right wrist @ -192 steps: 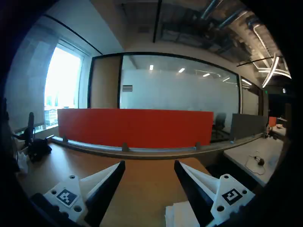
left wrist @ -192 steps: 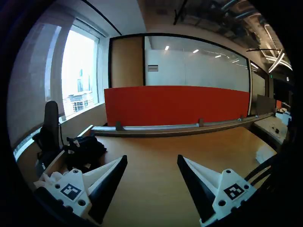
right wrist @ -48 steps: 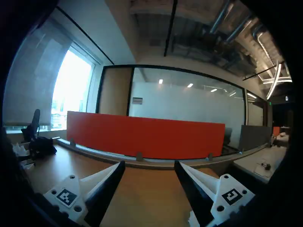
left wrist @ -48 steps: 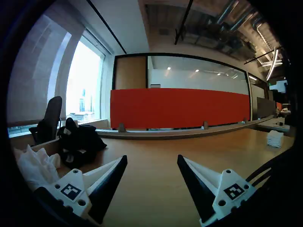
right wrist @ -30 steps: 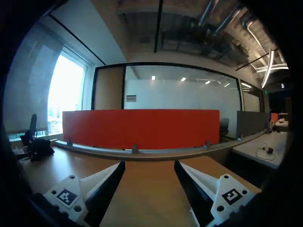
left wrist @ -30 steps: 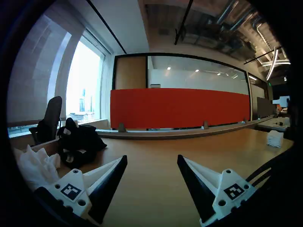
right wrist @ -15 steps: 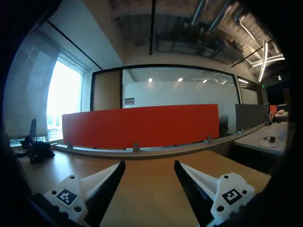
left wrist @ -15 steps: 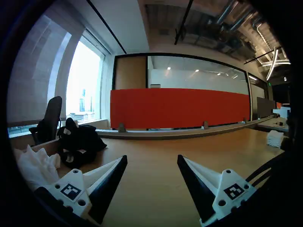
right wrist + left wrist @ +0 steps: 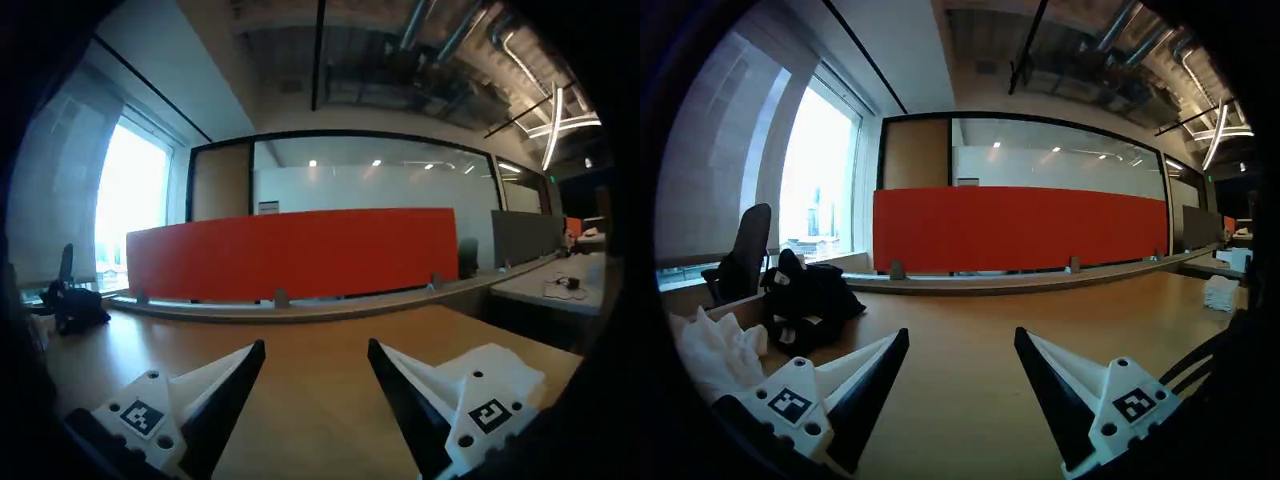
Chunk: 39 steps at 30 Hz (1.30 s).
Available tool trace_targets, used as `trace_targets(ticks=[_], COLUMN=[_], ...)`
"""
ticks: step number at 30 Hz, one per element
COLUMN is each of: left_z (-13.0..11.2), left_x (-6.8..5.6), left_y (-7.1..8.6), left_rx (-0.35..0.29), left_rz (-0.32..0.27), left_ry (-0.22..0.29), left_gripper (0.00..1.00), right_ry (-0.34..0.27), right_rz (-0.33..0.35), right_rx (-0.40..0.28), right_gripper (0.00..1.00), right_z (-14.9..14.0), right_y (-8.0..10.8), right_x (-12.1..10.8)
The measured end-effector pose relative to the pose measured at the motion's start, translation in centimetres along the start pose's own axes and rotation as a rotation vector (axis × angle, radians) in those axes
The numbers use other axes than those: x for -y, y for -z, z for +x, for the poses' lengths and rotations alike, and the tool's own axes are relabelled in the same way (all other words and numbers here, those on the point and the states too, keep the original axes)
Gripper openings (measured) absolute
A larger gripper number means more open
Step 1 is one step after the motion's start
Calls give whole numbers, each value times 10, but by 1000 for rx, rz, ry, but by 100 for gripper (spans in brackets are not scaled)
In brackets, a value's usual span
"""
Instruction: Fold towel
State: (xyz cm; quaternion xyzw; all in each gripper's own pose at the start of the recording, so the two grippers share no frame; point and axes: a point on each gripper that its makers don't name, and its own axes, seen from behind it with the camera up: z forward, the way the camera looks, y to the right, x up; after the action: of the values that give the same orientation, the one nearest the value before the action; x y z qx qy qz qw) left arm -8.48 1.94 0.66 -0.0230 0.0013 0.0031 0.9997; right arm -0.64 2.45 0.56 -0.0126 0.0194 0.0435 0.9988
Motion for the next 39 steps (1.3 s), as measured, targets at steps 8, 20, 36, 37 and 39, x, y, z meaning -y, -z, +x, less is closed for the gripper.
trace_targets(ticks=[8, 20, 36, 37, 39], left_z=[0, 0, 0, 0, 0], left_x=[0, 0, 0, 0, 0], left_y=[0, 0, 0, 0, 0], left_rx=[0, 0, 0, 0, 0], left_rz=[0, 0, 0, 0, 0], left_ry=[0, 0, 0, 0, 0], left_gripper=[98, 98, 98, 98, 98], right_ry=[14, 8, 61, 63, 65], right_rz=[14, 20, 41, 41, 42], right_rx=[11, 25, 32, 32, 32], right_gripper=[100, 100, 100, 100, 100], right_z=[-11, -23, -28, -28, -28], right_y=[2, 6, 8, 8, 8], right_x=[6, 8, 20, 21, 21])
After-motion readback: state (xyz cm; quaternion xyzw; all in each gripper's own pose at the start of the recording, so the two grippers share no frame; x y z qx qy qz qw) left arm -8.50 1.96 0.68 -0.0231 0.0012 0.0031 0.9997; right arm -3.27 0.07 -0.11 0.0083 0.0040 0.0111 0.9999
